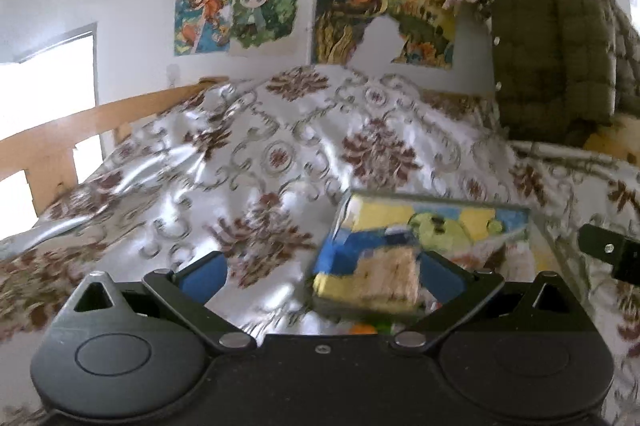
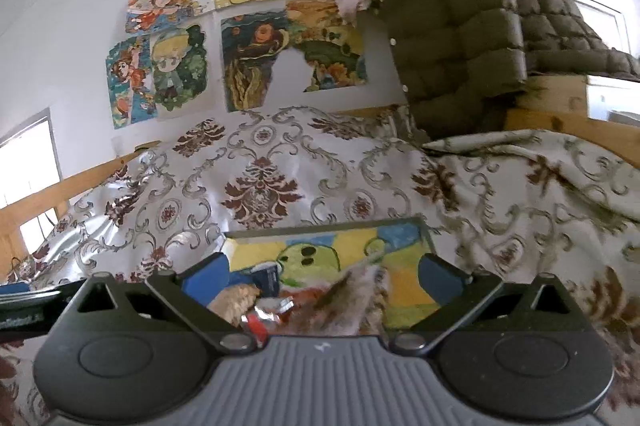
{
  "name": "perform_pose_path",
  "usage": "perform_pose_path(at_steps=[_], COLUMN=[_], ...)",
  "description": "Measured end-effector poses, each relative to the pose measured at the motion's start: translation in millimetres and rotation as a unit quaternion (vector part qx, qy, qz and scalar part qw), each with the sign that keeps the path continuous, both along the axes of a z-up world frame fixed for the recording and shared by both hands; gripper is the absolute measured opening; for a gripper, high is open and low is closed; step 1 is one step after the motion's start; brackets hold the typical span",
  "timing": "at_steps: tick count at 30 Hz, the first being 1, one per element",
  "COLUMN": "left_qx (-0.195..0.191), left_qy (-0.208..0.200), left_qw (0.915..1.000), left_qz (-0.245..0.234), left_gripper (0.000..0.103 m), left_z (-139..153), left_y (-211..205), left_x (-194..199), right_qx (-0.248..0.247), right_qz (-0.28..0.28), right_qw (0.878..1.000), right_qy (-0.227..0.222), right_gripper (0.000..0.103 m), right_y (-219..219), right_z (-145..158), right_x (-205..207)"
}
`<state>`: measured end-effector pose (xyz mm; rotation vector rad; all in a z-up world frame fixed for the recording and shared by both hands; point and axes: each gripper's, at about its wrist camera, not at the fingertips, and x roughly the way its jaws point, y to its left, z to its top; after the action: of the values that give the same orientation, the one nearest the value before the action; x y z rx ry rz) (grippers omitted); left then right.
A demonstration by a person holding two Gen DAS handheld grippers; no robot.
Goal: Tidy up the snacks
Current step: 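Open the left tool to drop the rice bar while the right tool releases the strip into the tray, then raise both open tools out of the tray and back from it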
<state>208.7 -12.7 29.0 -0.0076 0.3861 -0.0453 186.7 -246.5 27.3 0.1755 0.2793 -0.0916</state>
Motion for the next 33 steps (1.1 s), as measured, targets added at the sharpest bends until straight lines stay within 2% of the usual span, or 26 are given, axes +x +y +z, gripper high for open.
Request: perform_pose_path(at_steps=[8,13,19,25,33], left_qx=[-0.017,-0.008,-0.002,-0.045,-0.051], left_qy=[0.025,0.037,0.038,0.043,0.025], left_qw=[0.9996,0.9993,0.9992,0.9979,0.9983], left_qz=[0.004,0.002,-0.008,-0.014,0.008], left_gripper=[0.102,0.102,0.102,0.102,0.102], left_z=[-9.4,-14.3,-16.6,-17.3,-14.4], left_y=[15.8,18.5,16.9,22.4,24.9], left_x=[-55.4,-85.3,-117.2,-142.5,-170.5], right_qx=[-0.027,-0.054,-0.04,-0.048,-0.053], right_qz=[-0.032,-0.033,-0.031,-0.028,-0.015], right_qw=[0.999,0.997,0.997,0.997,0.996], right_qy=[0.025,0.039,0.052,0.054,0.063], right_gripper=[0.103,0.103,0.103,0.103,0.103], right_y=[0.5,11.4,14.8,14.2,18.8], right_z=[-7.0,-13.4,-16.1,-13.1,-11.4], right_x=[-56.0,-92.2,-129.0,-158.4,-185.9])
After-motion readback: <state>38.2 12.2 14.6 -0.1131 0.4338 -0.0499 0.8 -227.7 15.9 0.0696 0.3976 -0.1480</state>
